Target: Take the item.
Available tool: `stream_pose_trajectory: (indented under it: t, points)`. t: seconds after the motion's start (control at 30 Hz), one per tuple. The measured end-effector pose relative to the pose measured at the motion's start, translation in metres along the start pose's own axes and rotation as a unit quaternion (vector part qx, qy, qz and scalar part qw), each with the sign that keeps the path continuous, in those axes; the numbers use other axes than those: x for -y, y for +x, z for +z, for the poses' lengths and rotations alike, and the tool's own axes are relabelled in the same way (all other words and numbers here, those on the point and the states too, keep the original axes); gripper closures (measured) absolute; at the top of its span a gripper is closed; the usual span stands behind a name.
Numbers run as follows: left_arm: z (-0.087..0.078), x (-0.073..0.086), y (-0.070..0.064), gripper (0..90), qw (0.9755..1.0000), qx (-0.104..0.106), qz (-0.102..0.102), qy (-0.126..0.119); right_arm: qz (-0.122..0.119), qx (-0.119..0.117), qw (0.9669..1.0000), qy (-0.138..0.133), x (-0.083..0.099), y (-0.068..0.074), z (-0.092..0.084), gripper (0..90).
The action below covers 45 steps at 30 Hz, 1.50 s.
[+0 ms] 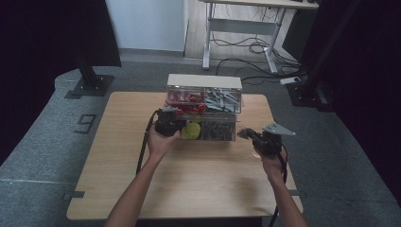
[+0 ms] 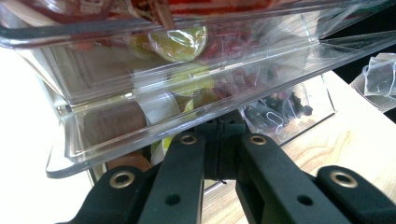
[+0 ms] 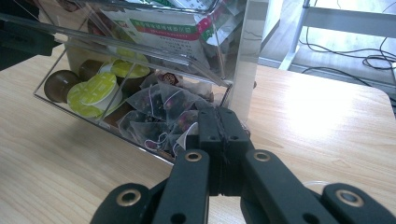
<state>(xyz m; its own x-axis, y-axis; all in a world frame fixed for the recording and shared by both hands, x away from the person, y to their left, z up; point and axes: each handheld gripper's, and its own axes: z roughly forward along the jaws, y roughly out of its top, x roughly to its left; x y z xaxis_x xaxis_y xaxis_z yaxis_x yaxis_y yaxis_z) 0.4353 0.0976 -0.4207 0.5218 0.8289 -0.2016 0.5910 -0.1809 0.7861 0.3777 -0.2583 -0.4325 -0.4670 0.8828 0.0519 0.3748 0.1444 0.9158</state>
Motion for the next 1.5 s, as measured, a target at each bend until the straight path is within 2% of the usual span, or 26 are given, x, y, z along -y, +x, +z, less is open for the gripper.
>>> stream_pose_trajectory:
  t: [1.1, 1.5]
  points:
    - [0.001, 0.001, -0.002, 89.5, 1.0, 0.002, 0.001, -0.004, 0.003, 0.022, 0.9997, -0.008, 0.0, -0.018, -0.018, 89.6]
    - [0.001, 0.001, -0.002, 89.8, 1.0, 0.002, 0.0, -0.003, 0.01, 0.035, 0.9993, -0.012, 0.001, -0.03, -0.026, 89.5]
